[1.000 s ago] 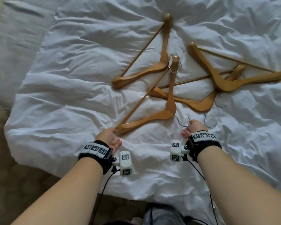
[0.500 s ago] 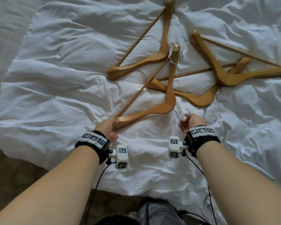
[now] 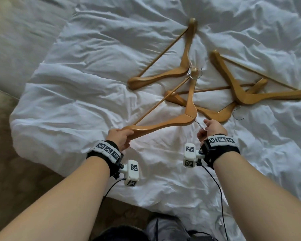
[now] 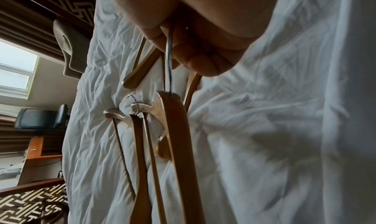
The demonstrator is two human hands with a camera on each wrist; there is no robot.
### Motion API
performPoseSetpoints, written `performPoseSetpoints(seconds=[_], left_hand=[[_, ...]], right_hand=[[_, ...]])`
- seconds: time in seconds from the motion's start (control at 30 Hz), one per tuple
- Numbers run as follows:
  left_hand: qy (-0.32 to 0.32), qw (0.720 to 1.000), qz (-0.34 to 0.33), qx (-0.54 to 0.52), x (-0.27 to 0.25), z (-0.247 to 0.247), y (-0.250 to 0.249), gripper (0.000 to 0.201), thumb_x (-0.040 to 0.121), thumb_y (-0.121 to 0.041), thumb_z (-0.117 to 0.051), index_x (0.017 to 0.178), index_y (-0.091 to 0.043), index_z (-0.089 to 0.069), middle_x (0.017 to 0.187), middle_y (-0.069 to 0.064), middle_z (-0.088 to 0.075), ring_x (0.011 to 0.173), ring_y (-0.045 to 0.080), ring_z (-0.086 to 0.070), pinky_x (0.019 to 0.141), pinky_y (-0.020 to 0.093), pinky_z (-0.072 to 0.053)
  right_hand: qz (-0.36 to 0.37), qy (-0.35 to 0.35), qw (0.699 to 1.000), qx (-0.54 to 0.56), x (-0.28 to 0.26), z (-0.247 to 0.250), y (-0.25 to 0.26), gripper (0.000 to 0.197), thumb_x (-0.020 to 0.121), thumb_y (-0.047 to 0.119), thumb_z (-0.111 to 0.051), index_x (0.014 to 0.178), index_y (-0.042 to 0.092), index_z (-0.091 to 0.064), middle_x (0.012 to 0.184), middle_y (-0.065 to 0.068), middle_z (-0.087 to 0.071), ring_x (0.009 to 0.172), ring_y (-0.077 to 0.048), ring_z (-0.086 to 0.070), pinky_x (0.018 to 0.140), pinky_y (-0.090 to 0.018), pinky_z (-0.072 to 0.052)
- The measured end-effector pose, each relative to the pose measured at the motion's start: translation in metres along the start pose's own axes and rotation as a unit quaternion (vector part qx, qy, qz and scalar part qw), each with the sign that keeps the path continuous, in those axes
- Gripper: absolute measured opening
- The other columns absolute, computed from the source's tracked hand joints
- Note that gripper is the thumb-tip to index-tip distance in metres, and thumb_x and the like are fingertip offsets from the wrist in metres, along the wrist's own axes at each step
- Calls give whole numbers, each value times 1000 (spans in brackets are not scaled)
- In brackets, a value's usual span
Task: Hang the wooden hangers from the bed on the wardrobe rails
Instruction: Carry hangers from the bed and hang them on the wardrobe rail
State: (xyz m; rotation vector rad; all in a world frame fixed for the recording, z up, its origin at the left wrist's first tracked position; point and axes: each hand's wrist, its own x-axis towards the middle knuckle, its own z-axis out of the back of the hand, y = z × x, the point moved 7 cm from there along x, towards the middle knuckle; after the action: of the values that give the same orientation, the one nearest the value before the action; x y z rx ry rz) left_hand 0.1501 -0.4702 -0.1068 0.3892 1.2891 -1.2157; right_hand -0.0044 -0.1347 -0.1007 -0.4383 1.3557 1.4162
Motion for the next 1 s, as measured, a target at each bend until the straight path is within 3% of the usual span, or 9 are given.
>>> performPoseSetpoints(seconds=[0.27, 0.4, 0.5, 0.6, 0.7, 0.8, 0.87, 0.93, 1.0], left_hand=[[-1, 996, -81, -30, -41, 52, -33, 41, 87, -25, -75, 119, -15, -52, 93, 10, -66, 74, 23, -62, 78, 41, -58], [-19, 995, -93, -39, -64, 90, -32, 30, 89, -30, -71, 111, -12, -61, 86, 12, -63, 64, 25, -58, 66, 35, -55], [-47, 993, -84, -69, -80, 129, -14, 22, 86, -34, -69, 95, -14, -66, 84, 14, -63, 64, 26, -59, 67, 36, -57], [-78, 989, -48, -117, -96, 178, 25, 26, 85, -35, -70, 92, -11, -65, 79, 13, -63, 60, 26, -59, 70, 39, -58], [-84, 984, -9, -156, -114, 229, 82, 22, 91, -31, -69, 96, -11, -62, 86, 14, -64, 60, 25, -62, 74, 41, -54], [-88, 973, 25, -214, -142, 282, 149, 24, 91, -30, -69, 108, -13, -62, 91, 12, -65, 72, 27, -65, 73, 41, -57], [-97, 958, 35, -266, -164, 314, 197, 24, 91, -31, -68, 109, -16, -62, 90, 10, -65, 81, 29, -66, 73, 40, -57], [-99, 941, 42, -320, -186, 341, 247, 27, 91, -35, -68, 109, -17, -62, 92, 9, -64, 84, 30, -67, 71, 40, -58], [-97, 926, 51, -360, -208, 364, 300, 38, 89, -46, -68, 110, -15, -62, 95, 10, -66, 81, 28, -66, 68, 39, -58]], right_hand=[[19, 17, 999, 26, -56, -18, 13, 18, 80, 10, -52, 83, 15, -69, 67, -7, -57, 50, -20, -52, 52, -29, -48], [30, 79, 996, -1, -90, -42, 14, 32, 86, 8, -36, 84, 22, -65, 65, -2, -46, 42, -14, -41, 46, -25, -39], [21, 123, 992, 2, -130, -63, 7, 26, 81, 12, -43, 86, 20, -66, 51, 2, -42, 36, -13, -38, 43, -22, -38], [34, 174, 984, -27, -182, -90, -8, 18, 84, 14, -49, 85, 19, -66, 42, 5, -44, 31, -13, -37, 42, -20, -36], [60, 222, 970, -74, -245, -115, -35, 12, 87, 13, -56, 78, 15, -64, 39, 1, -45, 31, -14, -37, 42, -25, -36], [92, 288, 947, -111, -316, -141, -75, 18, 88, 7, -60, 71, 10, -62, 43, 0, -44, 41, -15, -38, 52, -30, -41], [93, 334, 928, -139, -358, -155, -112, 24, 89, 7, -63, 66, 9, -58, 54, -1, -45, 47, -15, -41, 55, -26, -43], [113, 394, 893, -188, -403, -163, -154, 20, 89, 15, -64, 69, 13, -59, 66, -2, -53, 47, -13, -47, 43, -23, -43], [133, 440, 857, -231, -451, -163, -199, 16, 87, 18, -63, 72, 15, -62, 67, -4, -53, 40, -12, -43, 34, -21, -32]])
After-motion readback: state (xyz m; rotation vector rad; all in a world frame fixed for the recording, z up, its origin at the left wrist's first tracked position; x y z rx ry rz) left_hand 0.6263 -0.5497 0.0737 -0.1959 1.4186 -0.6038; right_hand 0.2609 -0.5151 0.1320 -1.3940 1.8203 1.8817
